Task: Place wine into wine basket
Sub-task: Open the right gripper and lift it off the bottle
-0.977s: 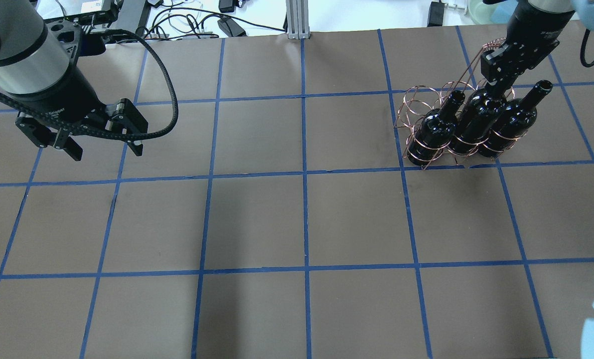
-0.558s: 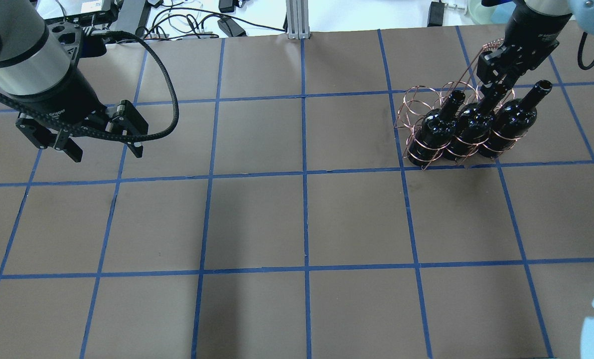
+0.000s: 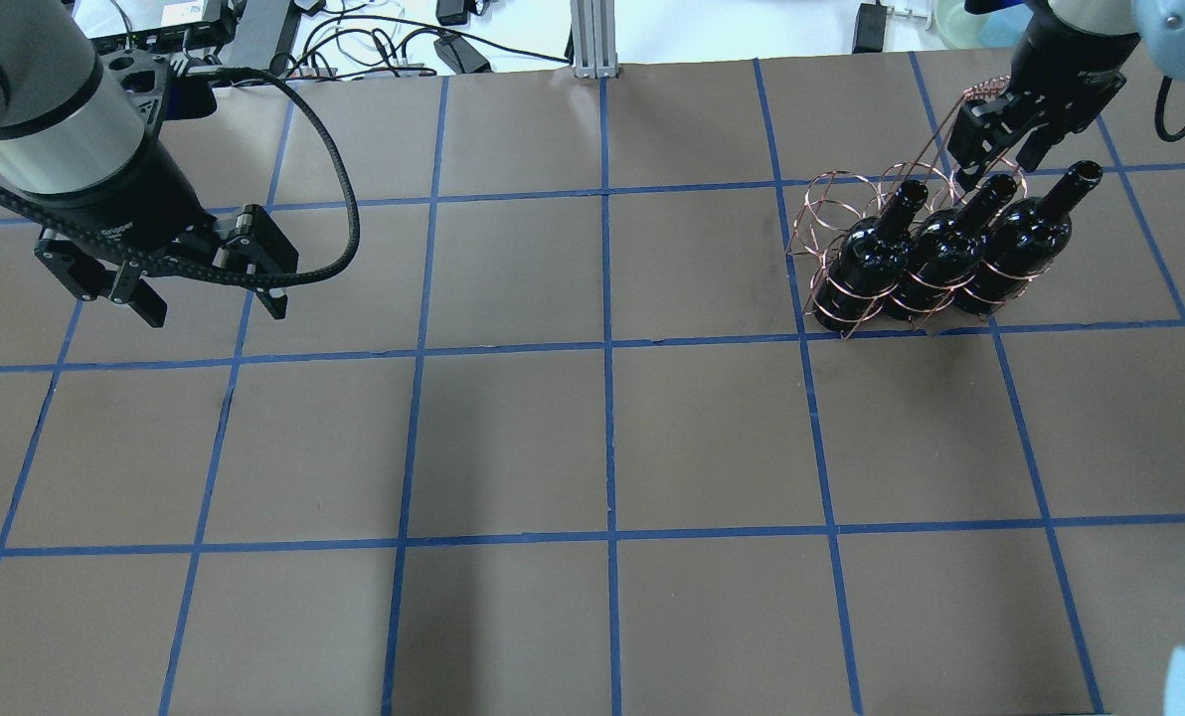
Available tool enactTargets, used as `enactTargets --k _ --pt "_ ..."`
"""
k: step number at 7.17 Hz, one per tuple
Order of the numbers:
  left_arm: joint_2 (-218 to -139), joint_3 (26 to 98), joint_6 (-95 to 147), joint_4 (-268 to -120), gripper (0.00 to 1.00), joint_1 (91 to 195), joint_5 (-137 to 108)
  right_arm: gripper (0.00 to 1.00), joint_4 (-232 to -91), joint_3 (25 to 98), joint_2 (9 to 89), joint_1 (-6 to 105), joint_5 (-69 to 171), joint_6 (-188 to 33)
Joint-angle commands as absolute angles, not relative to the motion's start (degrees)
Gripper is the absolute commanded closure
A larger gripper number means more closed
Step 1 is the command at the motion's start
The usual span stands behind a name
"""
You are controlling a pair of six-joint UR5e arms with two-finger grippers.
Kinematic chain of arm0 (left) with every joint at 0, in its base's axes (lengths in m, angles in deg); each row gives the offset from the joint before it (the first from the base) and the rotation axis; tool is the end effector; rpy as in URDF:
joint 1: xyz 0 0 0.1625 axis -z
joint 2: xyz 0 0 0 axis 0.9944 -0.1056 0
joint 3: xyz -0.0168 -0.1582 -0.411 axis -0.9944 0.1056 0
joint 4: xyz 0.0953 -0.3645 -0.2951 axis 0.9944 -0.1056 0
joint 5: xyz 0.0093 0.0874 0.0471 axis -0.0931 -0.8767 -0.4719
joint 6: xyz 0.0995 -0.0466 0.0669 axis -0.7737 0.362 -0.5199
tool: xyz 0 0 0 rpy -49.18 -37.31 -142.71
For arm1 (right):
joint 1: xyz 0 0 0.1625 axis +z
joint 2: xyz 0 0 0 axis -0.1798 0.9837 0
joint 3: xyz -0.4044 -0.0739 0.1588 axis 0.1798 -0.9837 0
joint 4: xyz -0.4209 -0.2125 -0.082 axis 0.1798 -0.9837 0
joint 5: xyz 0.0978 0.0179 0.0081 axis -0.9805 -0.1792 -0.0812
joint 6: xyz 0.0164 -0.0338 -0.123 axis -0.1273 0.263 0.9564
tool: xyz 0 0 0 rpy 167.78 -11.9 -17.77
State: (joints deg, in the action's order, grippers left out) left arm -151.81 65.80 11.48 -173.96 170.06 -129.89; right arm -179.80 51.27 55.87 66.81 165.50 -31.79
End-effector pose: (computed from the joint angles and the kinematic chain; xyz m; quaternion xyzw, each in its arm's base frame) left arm -0.0910 -0.5045 0.4846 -0.0347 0.9984 0.0308 0.0318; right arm -0.0197 -0.6681 0.4174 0.1447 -0.9893 -0.0080 0.0143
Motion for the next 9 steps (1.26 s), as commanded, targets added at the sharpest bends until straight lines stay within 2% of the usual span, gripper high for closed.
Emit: enactTargets --k 1,3,6,9 --pt "-151.8 65.8 11.4 -173.8 0.00 170.0 -130.0 0.09 -173.3 49.0 62.0 66.8 165.3 -31.9" --pt "-151.8 65.7 11.5 -173.8 0.00 169.7 -129.9 0.01 -164.7 48.9 69.6 68.8 163.9 -42.5" --pt "-151.8 65.7 11.4 -173.8 0.00 169.7 -129.9 0.01 -164.5 49.4 69.3 85.4 163.4 -65.4" --pt "-151.8 65.7 11.4 -173.6 0.00 169.7 -129.7 0.00 -165.3 50.2 68.9 80.6 162.6 -63.0"
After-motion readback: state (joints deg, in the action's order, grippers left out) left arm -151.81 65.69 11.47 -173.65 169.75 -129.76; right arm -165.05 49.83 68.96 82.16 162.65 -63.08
